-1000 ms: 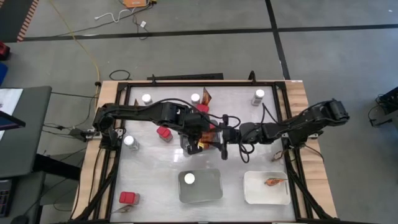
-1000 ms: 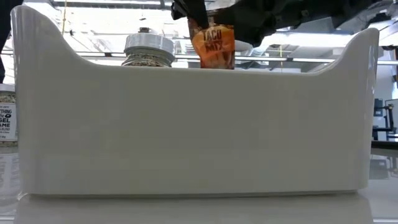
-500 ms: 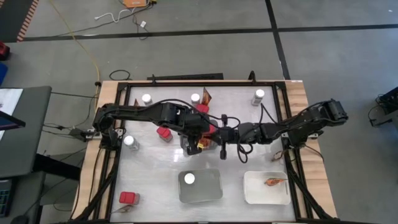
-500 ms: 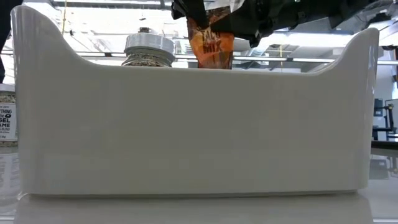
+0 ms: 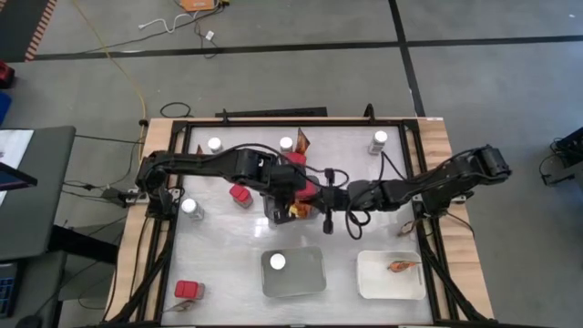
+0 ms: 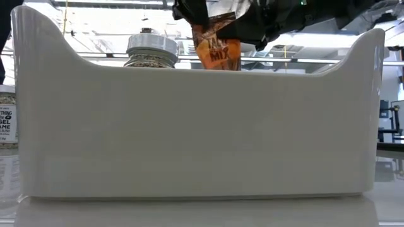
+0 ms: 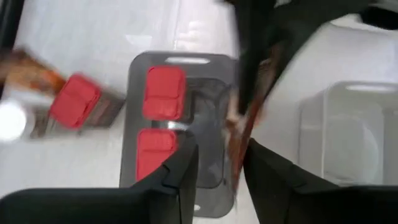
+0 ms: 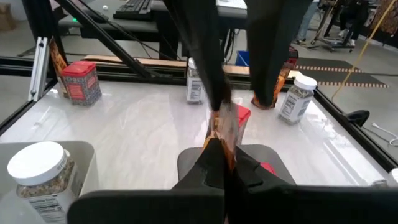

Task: Sort spices by type
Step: Put the orange seasoning pack into the white bin

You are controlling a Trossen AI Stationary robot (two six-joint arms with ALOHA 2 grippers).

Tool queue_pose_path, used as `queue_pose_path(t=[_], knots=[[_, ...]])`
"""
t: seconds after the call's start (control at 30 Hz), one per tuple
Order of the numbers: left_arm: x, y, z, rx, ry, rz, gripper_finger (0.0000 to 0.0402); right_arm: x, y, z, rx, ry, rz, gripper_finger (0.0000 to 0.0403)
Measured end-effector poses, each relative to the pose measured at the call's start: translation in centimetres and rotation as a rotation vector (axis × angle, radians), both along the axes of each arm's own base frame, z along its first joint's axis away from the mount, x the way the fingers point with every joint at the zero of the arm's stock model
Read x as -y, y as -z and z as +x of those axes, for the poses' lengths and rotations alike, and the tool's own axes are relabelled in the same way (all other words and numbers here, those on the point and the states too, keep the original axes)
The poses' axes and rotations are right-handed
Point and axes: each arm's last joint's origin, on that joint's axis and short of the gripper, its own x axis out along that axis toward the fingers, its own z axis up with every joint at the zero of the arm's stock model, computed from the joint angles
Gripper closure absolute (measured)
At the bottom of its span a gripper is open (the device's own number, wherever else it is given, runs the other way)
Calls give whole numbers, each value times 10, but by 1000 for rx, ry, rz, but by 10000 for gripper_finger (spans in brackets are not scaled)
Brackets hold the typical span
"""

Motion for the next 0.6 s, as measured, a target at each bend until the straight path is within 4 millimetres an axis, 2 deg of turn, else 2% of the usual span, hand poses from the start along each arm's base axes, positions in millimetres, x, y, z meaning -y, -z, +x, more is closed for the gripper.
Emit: queue_pose_path(t=[0.1, 0.2, 0.47, 0.6], knots=[[-6, -4, -5, -2, -36, -8, 277, 1, -7, -8, -13, 10, 27, 388], [-4, -11, -13, -7, -10, 3, 276, 0, -17, -21, -40, 7, 43, 388], [32, -39, -44, 75, 21, 185, 275, -23, -38, -78, -153, 18, 78, 387], [49, -36, -56, 111, 33, 215, 275, -44, -46, -109, -146, 33, 110, 387]])
